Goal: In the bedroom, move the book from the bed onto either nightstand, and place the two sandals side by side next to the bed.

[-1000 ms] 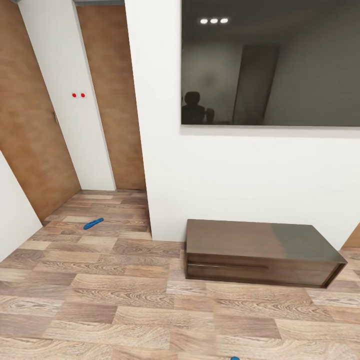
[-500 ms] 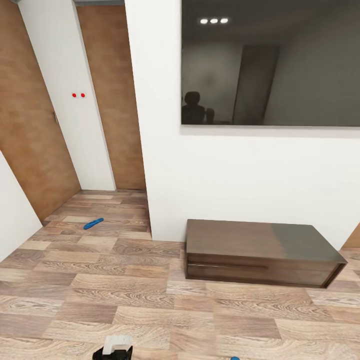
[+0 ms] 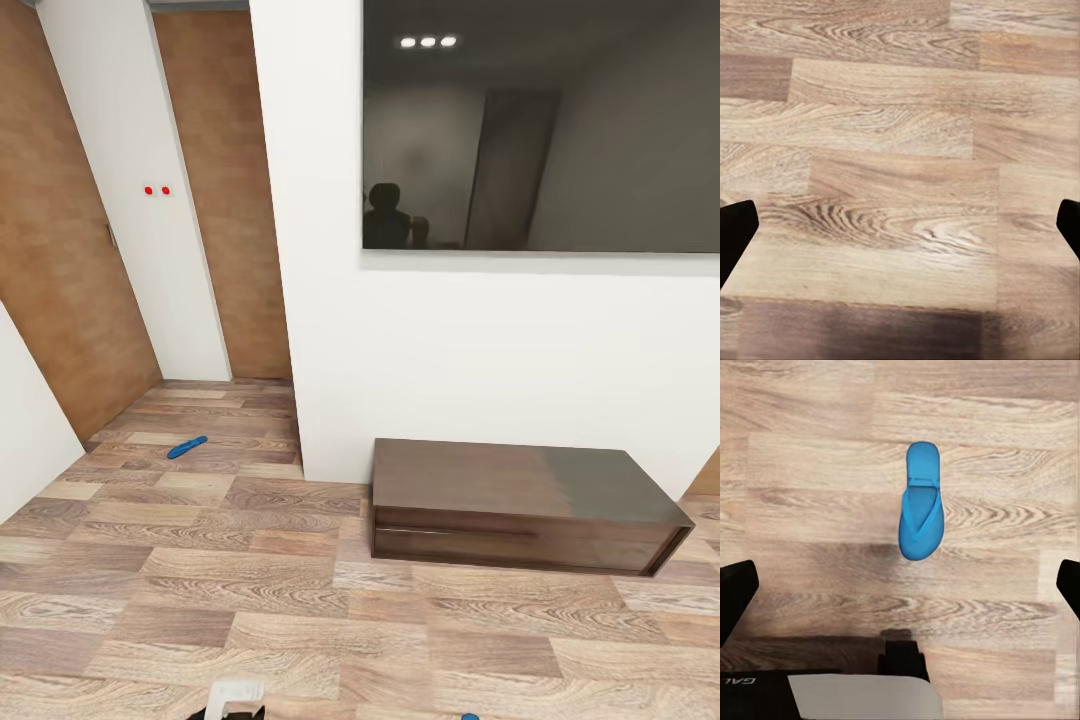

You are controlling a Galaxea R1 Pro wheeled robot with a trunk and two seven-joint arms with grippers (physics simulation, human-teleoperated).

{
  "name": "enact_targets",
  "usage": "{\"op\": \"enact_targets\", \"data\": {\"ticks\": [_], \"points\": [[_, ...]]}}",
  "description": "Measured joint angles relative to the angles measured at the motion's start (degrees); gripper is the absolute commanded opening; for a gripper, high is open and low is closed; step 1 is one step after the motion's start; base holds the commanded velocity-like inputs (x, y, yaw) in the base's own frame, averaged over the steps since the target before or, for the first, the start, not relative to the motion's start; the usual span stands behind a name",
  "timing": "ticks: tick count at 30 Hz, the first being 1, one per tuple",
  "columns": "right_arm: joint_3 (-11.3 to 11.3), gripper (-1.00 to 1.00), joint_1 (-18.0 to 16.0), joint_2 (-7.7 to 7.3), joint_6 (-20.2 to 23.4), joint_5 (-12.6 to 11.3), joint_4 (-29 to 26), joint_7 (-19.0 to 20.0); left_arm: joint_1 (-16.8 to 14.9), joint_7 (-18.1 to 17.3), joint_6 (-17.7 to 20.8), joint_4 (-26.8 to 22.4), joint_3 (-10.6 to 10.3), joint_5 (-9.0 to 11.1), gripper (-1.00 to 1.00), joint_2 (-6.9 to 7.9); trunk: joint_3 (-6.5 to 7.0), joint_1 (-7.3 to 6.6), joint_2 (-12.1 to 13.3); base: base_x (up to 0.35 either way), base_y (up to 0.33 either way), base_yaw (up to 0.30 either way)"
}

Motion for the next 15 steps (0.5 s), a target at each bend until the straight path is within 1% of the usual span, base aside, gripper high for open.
{"op": "enact_targets", "data": {"ticks": [2,3,5,8,9,10,11,13,14,15], "points": [[-0.01,1.0,-1.92,-0.01,1.67,-0.01,-0.2,0.02,0.0,0.0,0.0,0.04,0.02,0.0,1.0,0.02,-0.01,0.0,0.0,0.0,0.0,0.0],[-0.01,1.0,-4.56,-0.1,3.24,-0.01,-0.37,0.05,0.0,0.0,0.0,0.09,0.03,0.0,1.0,0.04,0.0,0.0,0.0,0.0,0.0,0.0],[-0.02,1.0,-6.31,-0.19,4.09,-0.02,-0.43,0.06,0.0,0.0,0.0,0.1,0.04,-0.01,1.0,0.05,-0.01,0.0,0.0,0.0,0.0,0.0],[-0.02,1.0,-9.77,-1.0,7.19,-0.01,-0.51,0.07,0.01,0.0,-0.01,0.12,0.07,-0.04,1.0,0.06,-0.01,0.0,0.0,0.0,0.0,0.0],[-0.01,1.0,-11.5,-1.39,9.36,-0.01,-0.41,0.09,0.0,0.0,-0.02,0.12,0.08,-0.04,1.0,0.09,0.0,0.0,0.0,0.0,0.0,0.0],[-0.01,1.0,-12.53,-1.65,10.73,-0.03,-0.28,0.1,0.01,0.0,-0.03,0.12,0.09,-0.04,1.0,0.11,0.0,0.0,0.0,0.0,0.0,0.0],[-0.02,1.0,-14.64,-2.45,14.47,-0.02,0.04,0.13,0.01,0.0,-0.04,0.13,0.1,-0.03,1.0,0.12,0.0,0.0,0.0,0.0,0.0,0.0],[-0.04,1.0,-16.52,-3.4,18.56,-0.08,0.38,0.16,0.01,0.0,-0.03,0.12,0.09,-0.02,1.0,0.14,-0.01,0.0,0.0,0.0,0.0,0.0],[-0.04,1.0,-17.65,-4.34,22.03,-0.05,0.58,0.21,0.01,0.0,-0.03,0.12,0.07,-0.01,1.0,0.14,0.0,0.0,0.0,0.0,0.0,0.0],[-0.05,1.0,-18.08,-4.81,23.6,-0.1,0.65,0.23,0.01,0.0,-0.03,0.12,0.07,-0.01,1.0,0.15,-0.01,0.0,0.0,0.0,0.0,0.0]]}}
